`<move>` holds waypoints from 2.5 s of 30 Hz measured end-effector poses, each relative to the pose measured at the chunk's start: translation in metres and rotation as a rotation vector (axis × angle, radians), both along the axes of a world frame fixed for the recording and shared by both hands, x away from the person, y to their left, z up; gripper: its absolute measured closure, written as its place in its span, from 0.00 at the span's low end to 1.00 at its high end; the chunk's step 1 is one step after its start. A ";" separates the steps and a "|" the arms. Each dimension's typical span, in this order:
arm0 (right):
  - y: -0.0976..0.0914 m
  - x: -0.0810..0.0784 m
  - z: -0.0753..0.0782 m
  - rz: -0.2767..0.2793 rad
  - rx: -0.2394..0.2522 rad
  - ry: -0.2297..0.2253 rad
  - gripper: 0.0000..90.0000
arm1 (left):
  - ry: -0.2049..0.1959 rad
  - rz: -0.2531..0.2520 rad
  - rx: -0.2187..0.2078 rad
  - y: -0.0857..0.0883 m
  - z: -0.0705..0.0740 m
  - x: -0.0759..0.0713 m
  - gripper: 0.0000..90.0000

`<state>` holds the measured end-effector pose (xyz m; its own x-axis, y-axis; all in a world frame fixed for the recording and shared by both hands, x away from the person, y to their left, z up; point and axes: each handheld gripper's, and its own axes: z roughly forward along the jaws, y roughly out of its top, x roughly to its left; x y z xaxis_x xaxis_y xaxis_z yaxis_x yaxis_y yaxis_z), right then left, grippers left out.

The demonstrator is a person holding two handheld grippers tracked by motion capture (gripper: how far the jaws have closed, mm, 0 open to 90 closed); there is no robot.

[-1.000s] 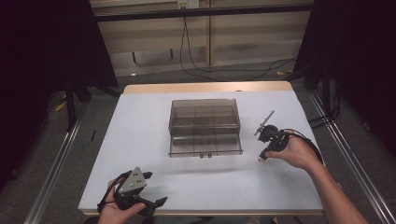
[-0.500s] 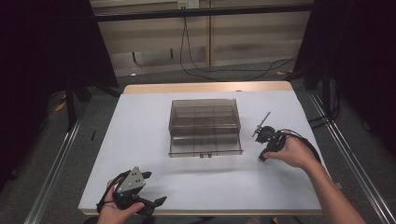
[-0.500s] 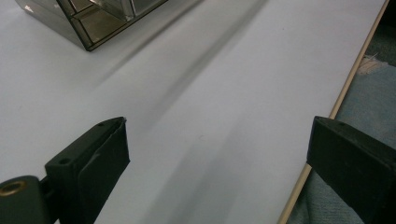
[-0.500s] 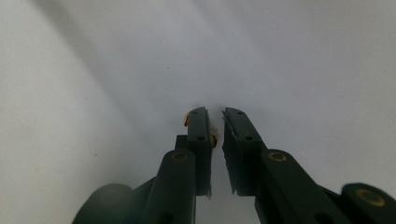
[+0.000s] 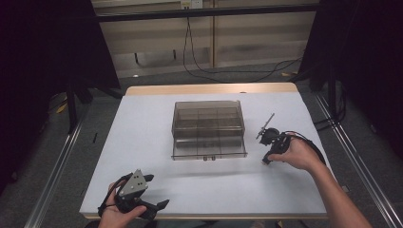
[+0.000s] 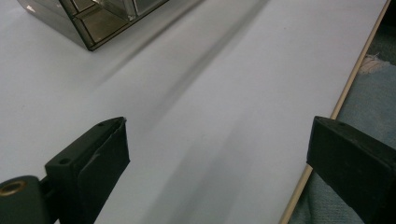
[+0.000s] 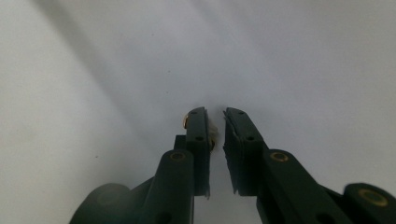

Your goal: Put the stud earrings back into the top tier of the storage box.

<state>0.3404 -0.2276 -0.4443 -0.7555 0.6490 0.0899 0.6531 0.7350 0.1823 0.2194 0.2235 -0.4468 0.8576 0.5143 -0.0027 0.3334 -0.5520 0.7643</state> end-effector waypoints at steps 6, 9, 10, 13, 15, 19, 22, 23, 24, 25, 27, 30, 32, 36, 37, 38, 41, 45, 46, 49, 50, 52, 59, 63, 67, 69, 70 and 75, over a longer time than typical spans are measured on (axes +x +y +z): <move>0.000 0.000 0.000 0.011 0.007 0.009 0.95 | 0.000 0.002 0.008 0.001 0.000 0.001 0.06; 0.000 0.000 0.001 0.000 0.007 0.010 0.96 | -0.001 0.001 0.003 0.001 0.000 0.001 0.06; 0.000 0.000 0.000 0.006 0.007 0.005 0.96 | 0.000 0.002 0.002 0.001 0.000 0.001 0.06; 0.000 0.000 0.002 0.004 0.007 0.004 0.96 | -0.001 0.002 0.003 0.001 0.000 0.001 0.06; 0.000 0.000 0.003 0.002 0.012 -0.007 0.96 | -0.001 0.002 0.002 0.001 0.000 0.001 0.06; -0.003 0.000 0.006 -0.008 0.025 -0.009 0.97 | 0.000 0.003 0.002 0.001 -0.001 0.001 0.06; -0.006 0.000 0.008 -0.013 0.031 -0.009 0.97 | -0.001 -0.003 0.008 0.001 0.000 0.001 0.06; -0.005 0.000 0.009 -0.015 0.032 -0.007 0.97 | 0.000 -0.003 0.008 0.001 0.000 0.001 0.06; -0.005 -0.001 0.009 -0.023 0.033 -0.003 0.97 | 0.000 -0.002 0.008 0.001 0.000 0.001 0.06; -0.005 -0.001 0.009 -0.015 0.036 -0.004 0.97 | 0.000 -0.002 0.008 0.001 0.000 0.001 0.06; -0.005 -0.001 0.010 -0.001 0.041 -0.009 0.97 | -0.002 0.001 0.003 0.001 0.000 0.001 0.06; -0.005 -0.003 0.012 -0.017 0.050 0.000 0.97 | 0.003 0.003 0.006 0.002 -0.001 0.001 0.06; -0.006 -0.003 0.013 -0.009 0.051 -0.006 0.97 | 0.007 0.007 -0.002 0.003 -0.001 0.001 0.06; -0.007 -0.006 0.017 -0.010 0.074 0.003 0.97 | 0.007 0.011 0.002 0.003 0.000 0.001 0.06; -0.006 -0.007 0.019 -0.012 0.079 0.003 0.97 | 0.006 0.011 0.003 0.003 0.000 0.001 0.06; -0.006 -0.007 0.020 -0.012 0.078 0.000 0.97 | 0.005 0.012 0.005 0.003 0.000 0.001 0.06; -0.007 -0.009 0.023 -0.002 0.088 -0.001 0.97 | 0.008 0.017 0.000 0.003 0.000 0.001 0.06; -0.006 -0.012 0.028 0.003 0.093 -0.005 0.97 | 0.001 0.019 -0.002 0.004 0.000 0.001 0.06; -0.006 -0.012 0.029 0.006 0.093 -0.012 0.97 | 0.000 0.021 -0.008 0.004 0.000 0.001 0.06; -0.006 -0.013 0.035 0.012 0.097 -0.025 0.97 | 0.006 0.021 -0.014 0.004 0.000 0.001 0.06; -0.007 -0.013 0.038 0.014 0.096 -0.028 0.97 | 0.007 0.020 -0.018 0.004 -0.001 0.001 0.06; -0.007 -0.014 0.042 0.013 0.099 -0.030 0.97 | 0.015 0.018 -0.020 0.005 -0.001 0.002 0.06; -0.006 -0.018 0.057 0.033 0.105 -0.050 0.97 | 0.028 0.030 -0.047 0.007 0.000 0.005 0.06; -0.007 -0.021 0.061 0.041 0.103 -0.055 0.97 | 0.023 0.027 -0.038 0.006 -0.001 0.006 0.06; -0.008 -0.023 0.068 0.044 0.114 -0.067 0.97 | 0.014 0.032 -0.042 0.007 0.001 0.006 0.06; -0.006 -0.026 0.073 0.053 0.120 -0.079 0.97 | 0.020 0.038 -0.038 0.007 -0.001 0.006 0.06; -0.006 -0.027 0.075 0.059 0.129 -0.083 0.97 | 0.017 0.037 -0.037 0.007 0.000 0.007 0.06; -0.005 -0.030 0.086 0.066 0.132 -0.103 0.97 | 0.048 0.054 -0.071 0.011 -0.001 0.009 0.06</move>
<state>0.3107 -0.2326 -0.3584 -0.8054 0.5857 0.0911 0.5774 0.7405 0.3439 0.2280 0.2346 -0.4475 0.8268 0.5566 -0.0813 0.3982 -0.4771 0.7834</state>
